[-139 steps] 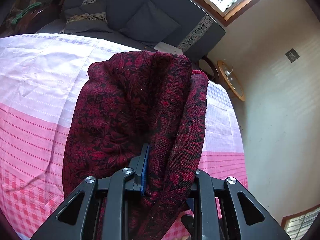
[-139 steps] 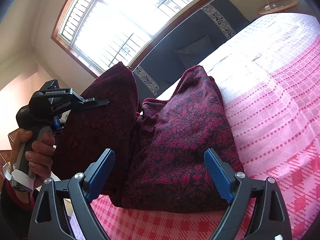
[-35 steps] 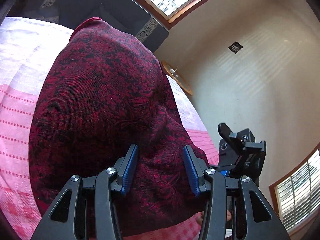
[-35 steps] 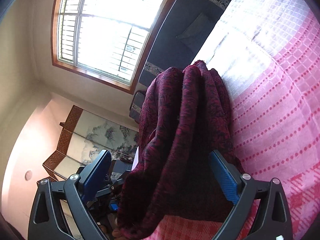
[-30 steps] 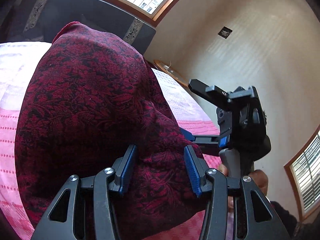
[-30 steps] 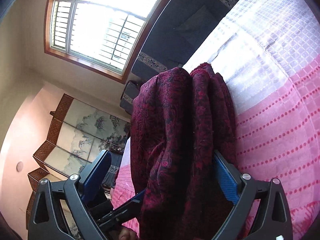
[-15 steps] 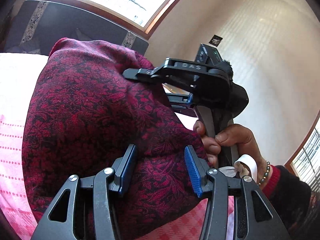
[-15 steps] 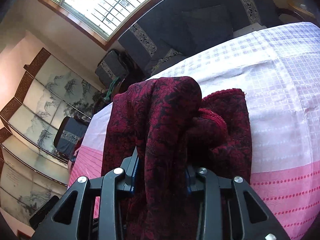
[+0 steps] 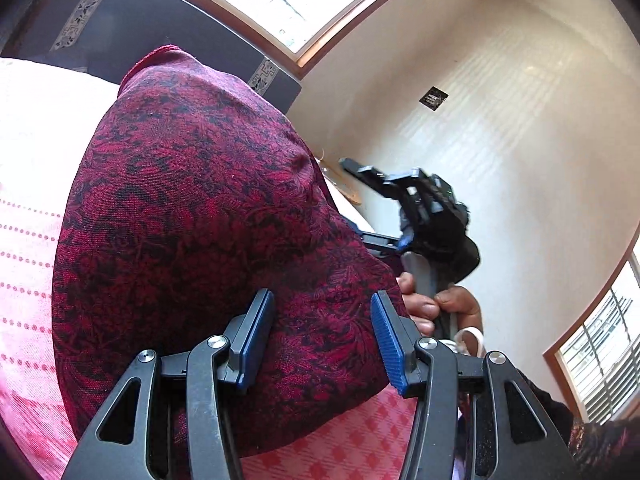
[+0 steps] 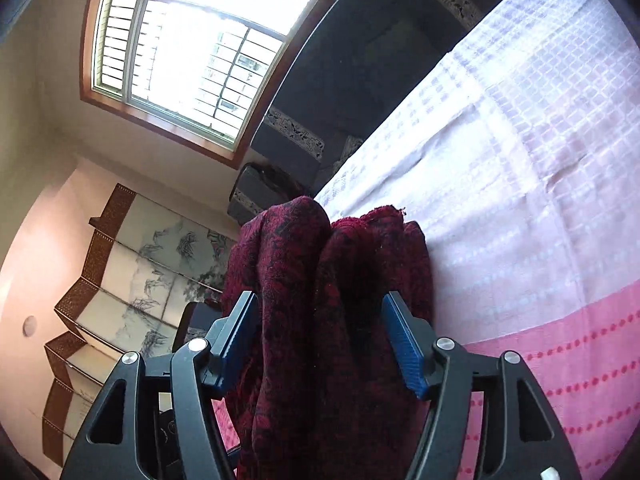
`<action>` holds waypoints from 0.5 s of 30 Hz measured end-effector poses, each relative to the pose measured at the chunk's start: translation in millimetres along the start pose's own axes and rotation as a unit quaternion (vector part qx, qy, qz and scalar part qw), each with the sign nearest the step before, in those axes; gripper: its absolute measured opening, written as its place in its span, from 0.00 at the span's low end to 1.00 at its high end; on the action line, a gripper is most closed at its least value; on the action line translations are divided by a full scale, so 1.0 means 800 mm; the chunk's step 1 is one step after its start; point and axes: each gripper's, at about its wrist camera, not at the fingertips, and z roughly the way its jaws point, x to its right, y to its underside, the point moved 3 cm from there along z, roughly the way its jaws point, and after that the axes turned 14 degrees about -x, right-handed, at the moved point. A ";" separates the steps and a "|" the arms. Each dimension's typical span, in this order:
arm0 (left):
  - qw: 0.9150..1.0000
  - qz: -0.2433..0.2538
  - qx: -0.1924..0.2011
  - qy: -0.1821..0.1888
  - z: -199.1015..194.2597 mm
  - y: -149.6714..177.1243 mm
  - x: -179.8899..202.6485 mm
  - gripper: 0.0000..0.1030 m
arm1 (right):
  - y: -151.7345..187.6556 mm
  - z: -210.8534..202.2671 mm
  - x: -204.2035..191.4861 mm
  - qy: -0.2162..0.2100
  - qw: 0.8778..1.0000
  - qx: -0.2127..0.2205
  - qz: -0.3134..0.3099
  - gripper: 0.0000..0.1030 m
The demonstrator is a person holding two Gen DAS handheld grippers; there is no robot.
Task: Fold small clothes
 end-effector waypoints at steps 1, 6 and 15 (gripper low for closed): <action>1.000 0.002 -0.001 -0.002 0.000 0.004 0.001 0.50 | 0.005 -0.016 -0.010 -0.016 1.000 0.008 -0.010 0.60; 1.000 -0.001 0.002 -0.001 0.011 -0.009 0.011 0.50 | 0.049 -0.037 -0.060 0.015 0.995 -0.056 -0.079 0.60; 1.000 -0.002 0.009 -0.013 0.011 -0.007 0.018 0.50 | 0.053 0.045 -0.055 0.040 0.988 -0.124 -0.079 0.58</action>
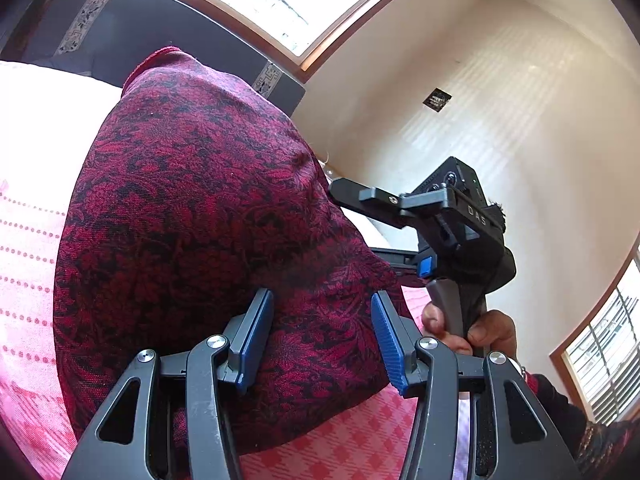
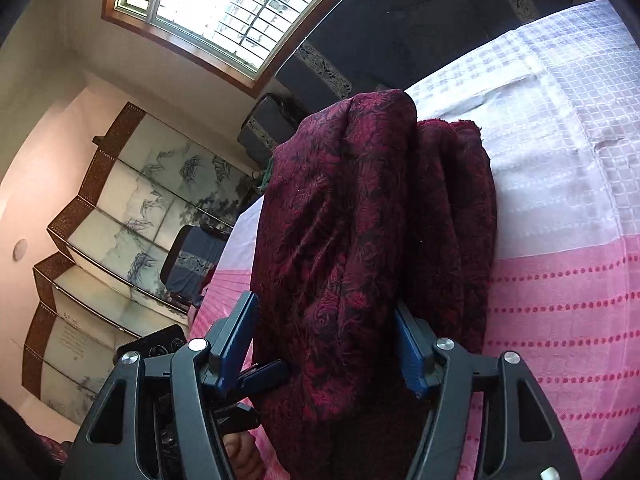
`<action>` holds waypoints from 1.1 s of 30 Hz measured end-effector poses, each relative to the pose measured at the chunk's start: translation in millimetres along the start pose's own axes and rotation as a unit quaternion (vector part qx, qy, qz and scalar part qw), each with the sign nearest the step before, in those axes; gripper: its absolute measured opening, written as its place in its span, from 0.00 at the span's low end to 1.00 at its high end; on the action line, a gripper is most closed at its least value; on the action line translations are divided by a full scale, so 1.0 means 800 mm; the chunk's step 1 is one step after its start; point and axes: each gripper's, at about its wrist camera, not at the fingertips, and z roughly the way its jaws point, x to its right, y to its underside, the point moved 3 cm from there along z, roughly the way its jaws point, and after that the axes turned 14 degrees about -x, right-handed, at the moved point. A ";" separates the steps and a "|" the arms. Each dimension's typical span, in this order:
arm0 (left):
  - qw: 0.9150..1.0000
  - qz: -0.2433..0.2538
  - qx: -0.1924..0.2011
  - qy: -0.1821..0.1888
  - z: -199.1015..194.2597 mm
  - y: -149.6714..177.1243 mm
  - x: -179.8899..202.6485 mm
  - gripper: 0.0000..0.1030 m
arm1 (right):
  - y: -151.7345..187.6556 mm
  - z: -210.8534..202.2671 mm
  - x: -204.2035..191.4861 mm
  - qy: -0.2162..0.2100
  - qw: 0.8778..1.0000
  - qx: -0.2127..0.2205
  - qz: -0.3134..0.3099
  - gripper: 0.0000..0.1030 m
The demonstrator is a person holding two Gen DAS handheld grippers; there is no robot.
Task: Fold small clothes
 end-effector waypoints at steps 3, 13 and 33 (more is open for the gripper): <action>1.000 -0.001 0.011 0.002 -0.001 0.002 0.002 0.50 | -0.016 0.011 0.002 0.029 0.999 0.012 0.005 0.21; 1.000 0.021 -0.011 0.012 0.006 0.008 0.015 0.55 | 0.014 -0.028 0.061 0.029 0.994 0.088 0.052 0.13; 0.999 -0.002 -0.028 0.021 0.015 -0.002 0.003 0.56 | 0.010 -0.031 0.044 0.071 0.993 0.093 0.015 0.25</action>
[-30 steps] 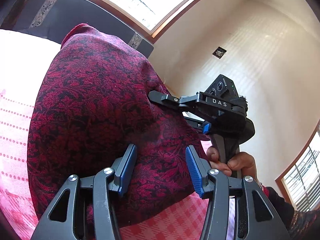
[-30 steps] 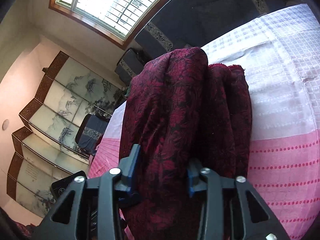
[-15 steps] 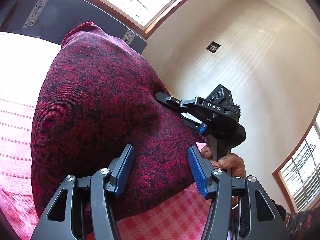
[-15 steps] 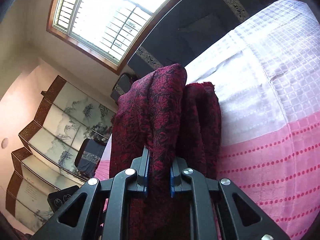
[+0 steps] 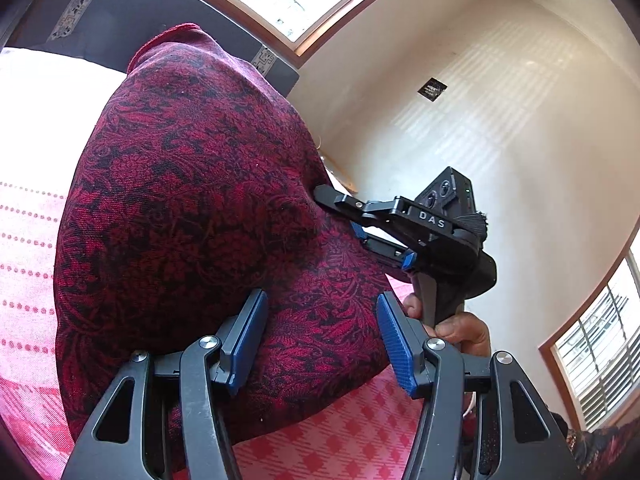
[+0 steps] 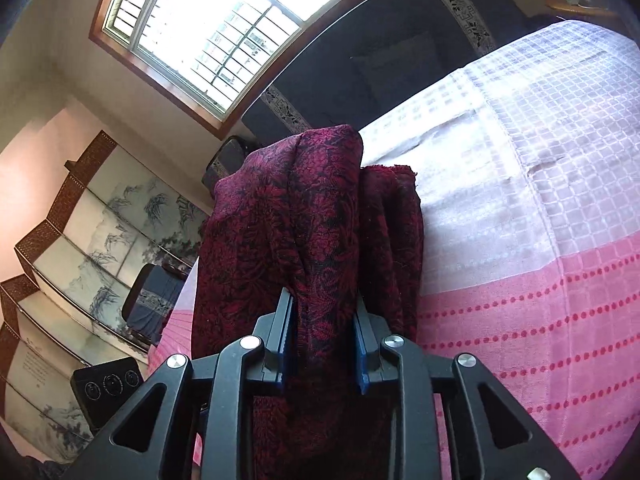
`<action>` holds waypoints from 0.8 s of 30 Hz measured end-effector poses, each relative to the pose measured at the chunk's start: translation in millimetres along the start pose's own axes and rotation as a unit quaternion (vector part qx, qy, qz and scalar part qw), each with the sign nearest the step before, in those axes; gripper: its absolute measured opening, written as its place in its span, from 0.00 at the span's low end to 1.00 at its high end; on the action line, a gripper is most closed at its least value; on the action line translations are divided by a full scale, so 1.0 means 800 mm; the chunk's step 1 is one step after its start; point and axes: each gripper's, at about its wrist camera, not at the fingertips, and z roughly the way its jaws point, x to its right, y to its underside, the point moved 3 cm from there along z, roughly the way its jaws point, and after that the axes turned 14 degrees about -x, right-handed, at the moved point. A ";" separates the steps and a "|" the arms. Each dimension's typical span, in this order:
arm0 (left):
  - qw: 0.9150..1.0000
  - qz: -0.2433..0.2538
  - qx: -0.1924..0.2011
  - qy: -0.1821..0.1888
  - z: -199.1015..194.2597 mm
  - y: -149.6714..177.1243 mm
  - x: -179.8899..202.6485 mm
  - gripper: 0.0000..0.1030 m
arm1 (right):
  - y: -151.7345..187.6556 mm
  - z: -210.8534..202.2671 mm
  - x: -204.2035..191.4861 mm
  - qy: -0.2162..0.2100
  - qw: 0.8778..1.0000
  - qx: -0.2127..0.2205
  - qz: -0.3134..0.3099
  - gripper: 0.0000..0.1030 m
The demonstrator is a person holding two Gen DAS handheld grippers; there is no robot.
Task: Fold small clothes
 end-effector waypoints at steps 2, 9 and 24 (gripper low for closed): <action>1.000 -0.002 0.001 0.000 0.003 -0.004 0.002 0.56 | 0.006 -0.018 -0.014 0.026 0.999 0.018 -0.016 0.25; 1.000 -0.002 0.002 0.000 0.007 -0.002 0.002 0.56 | 0.060 -0.044 -0.097 0.069 0.986 0.007 -0.149 0.25; 1.000 -0.001 0.000 -0.003 0.008 0.002 -0.002 0.56 | 0.059 -0.049 -0.087 0.120 0.977 -0.022 -0.177 0.21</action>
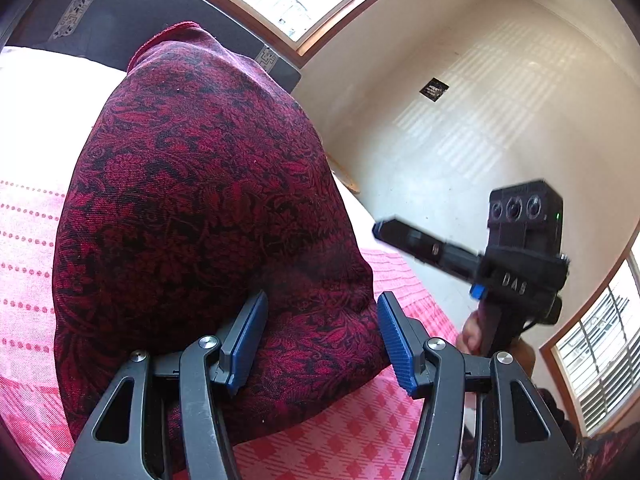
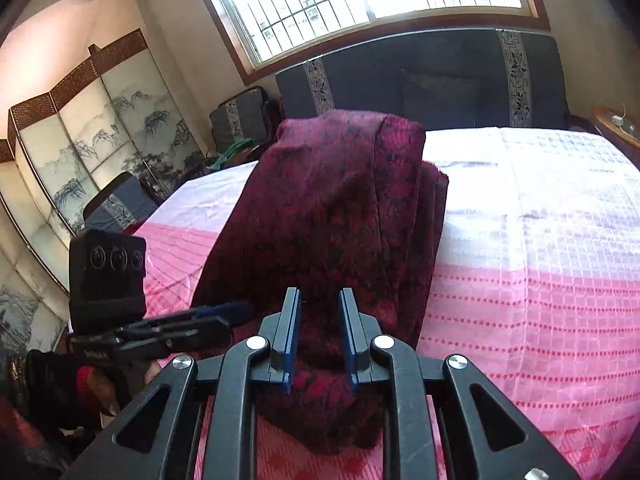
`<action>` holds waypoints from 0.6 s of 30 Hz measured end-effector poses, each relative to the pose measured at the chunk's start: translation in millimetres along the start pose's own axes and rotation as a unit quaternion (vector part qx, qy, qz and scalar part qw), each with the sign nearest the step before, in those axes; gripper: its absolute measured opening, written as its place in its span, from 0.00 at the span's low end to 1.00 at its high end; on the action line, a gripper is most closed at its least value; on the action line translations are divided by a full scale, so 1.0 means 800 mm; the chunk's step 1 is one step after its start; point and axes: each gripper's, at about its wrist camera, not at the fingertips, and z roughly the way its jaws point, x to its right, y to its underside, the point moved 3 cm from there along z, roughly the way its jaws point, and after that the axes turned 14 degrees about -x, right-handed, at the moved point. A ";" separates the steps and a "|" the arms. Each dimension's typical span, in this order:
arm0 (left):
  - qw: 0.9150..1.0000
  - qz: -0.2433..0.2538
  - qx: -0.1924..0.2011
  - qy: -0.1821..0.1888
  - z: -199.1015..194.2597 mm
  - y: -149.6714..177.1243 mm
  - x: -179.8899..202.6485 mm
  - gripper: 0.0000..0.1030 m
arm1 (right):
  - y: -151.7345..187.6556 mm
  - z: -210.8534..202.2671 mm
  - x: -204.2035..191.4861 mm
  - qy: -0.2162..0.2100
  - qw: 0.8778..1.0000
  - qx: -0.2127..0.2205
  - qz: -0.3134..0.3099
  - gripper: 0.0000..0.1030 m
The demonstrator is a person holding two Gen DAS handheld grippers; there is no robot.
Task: Fold small clothes
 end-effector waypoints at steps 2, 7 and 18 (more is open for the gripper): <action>1.000 0.001 0.000 0.000 -0.001 0.000 0.001 0.57 | -0.038 -0.003 -0.010 0.027 0.999 0.014 -0.019 0.21; 1.000 0.001 0.000 -0.001 0.000 0.000 0.005 0.57 | -0.139 0.041 -0.019 0.067 0.996 0.004 -0.054 0.21; 1.000 0.005 0.000 -0.001 -0.004 0.001 0.012 0.57 | -0.142 0.154 0.065 0.127 0.989 -0.074 -0.010 0.15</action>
